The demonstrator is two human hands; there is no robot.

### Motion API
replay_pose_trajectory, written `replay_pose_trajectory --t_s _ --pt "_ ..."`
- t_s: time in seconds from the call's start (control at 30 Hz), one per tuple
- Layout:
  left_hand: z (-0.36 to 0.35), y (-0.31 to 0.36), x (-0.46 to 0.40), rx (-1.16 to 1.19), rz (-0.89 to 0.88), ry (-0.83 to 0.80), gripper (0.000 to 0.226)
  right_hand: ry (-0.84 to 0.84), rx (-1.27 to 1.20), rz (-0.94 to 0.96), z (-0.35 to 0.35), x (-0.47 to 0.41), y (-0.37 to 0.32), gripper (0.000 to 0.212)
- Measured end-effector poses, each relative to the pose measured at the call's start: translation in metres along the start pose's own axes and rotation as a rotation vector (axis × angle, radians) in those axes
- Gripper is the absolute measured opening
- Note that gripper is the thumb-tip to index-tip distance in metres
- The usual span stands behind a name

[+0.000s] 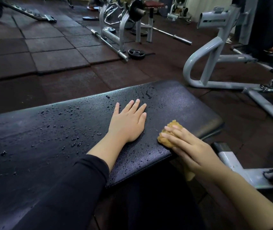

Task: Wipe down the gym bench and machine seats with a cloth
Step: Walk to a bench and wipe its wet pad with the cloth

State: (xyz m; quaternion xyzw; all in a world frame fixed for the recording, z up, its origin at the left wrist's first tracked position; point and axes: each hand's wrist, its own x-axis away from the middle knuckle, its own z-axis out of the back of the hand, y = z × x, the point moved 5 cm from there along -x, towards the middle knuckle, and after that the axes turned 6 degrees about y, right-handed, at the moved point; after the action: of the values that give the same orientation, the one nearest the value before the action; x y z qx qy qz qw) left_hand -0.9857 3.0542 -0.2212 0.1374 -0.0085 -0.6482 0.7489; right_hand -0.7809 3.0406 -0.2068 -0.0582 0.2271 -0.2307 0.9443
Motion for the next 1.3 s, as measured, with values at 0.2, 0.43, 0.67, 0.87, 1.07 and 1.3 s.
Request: replay_pose_trajectory --t_s 0.2,0.43,0.67,0.87,1.07,1.3 --pt "0.001 0.0 -0.001 0.005 0.001 -0.015 0.051 -0.017 -0.048 -0.206 0.014 -0.007 0.059 0.042" --pt "0.0 -0.001 -0.003 0.018 0.0 -0.004 0.05 -0.057 0.09 -0.023 -0.021 -0.034 -0.003 0.047" --pt "0.007 -0.005 -0.007 0.134 0.007 -0.075 0.051 -0.159 -0.005 -0.068 0.007 -0.016 0.044 0.048" --pt "0.014 -0.042 -0.019 -0.051 0.131 -0.032 0.056 -0.14 0.066 -0.474 -0.013 -0.076 0.086 0.048" --pt "0.014 -0.063 -0.015 -0.067 0.19 -0.017 0.061 -0.172 -0.076 -0.419 -0.032 -0.104 0.063 0.052" --pt "0.01 -0.065 -0.018 -0.046 0.196 0.034 0.059 -0.118 0.076 -0.46 -0.032 -0.125 0.102 0.047"
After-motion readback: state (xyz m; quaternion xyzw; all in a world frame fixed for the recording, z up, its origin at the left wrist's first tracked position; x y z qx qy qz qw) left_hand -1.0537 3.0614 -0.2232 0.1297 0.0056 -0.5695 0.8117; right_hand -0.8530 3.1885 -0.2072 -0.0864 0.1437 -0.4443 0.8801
